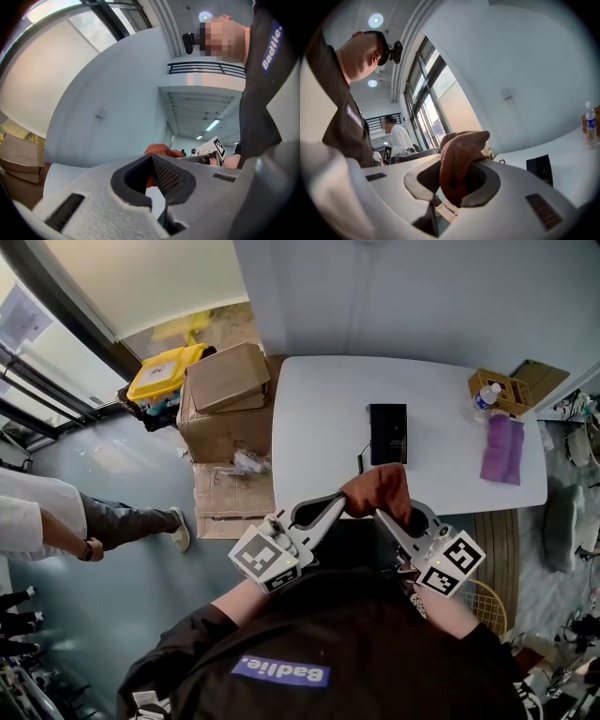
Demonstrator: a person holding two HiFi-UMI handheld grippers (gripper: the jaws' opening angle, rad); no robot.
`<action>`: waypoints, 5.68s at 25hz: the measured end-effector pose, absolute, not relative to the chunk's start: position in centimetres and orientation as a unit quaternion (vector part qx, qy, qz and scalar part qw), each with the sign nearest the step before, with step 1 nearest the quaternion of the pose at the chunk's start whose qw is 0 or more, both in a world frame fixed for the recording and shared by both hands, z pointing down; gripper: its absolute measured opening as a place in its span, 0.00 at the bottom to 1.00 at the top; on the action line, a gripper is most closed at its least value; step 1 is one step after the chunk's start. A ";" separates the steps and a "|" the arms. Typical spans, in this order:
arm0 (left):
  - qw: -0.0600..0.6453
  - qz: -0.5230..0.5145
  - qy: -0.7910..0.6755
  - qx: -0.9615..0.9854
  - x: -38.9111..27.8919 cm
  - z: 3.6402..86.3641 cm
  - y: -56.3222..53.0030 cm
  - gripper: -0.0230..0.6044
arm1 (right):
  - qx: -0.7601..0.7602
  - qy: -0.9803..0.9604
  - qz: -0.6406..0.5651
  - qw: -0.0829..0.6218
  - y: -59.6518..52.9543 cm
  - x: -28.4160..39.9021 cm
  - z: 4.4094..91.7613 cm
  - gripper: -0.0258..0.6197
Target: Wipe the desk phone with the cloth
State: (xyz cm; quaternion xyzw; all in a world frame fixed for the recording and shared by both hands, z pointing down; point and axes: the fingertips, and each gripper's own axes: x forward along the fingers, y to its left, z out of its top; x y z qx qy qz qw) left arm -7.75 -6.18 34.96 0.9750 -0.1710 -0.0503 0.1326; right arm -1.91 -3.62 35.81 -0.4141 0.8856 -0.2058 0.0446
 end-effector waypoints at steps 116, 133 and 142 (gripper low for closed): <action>0.163 0.003 -0.224 0.961 5.7 39.7 -11.0 0.05 | -0.435 0.826 -0.348 -0.082 -15.0 15.4 59.9 0.18; 0.179 0.026 -0.310 0.933 7.0 41.7 -14.1 0.05 | -0.415 0.848 -0.324 -0.061 -27.7 19.7 60.0 0.18; 0.178 0.027 -0.313 0.932 6.6 41.6 -13.5 0.05 | -0.402 0.852 -0.329 -0.068 -25.8 19.1 61.3 0.18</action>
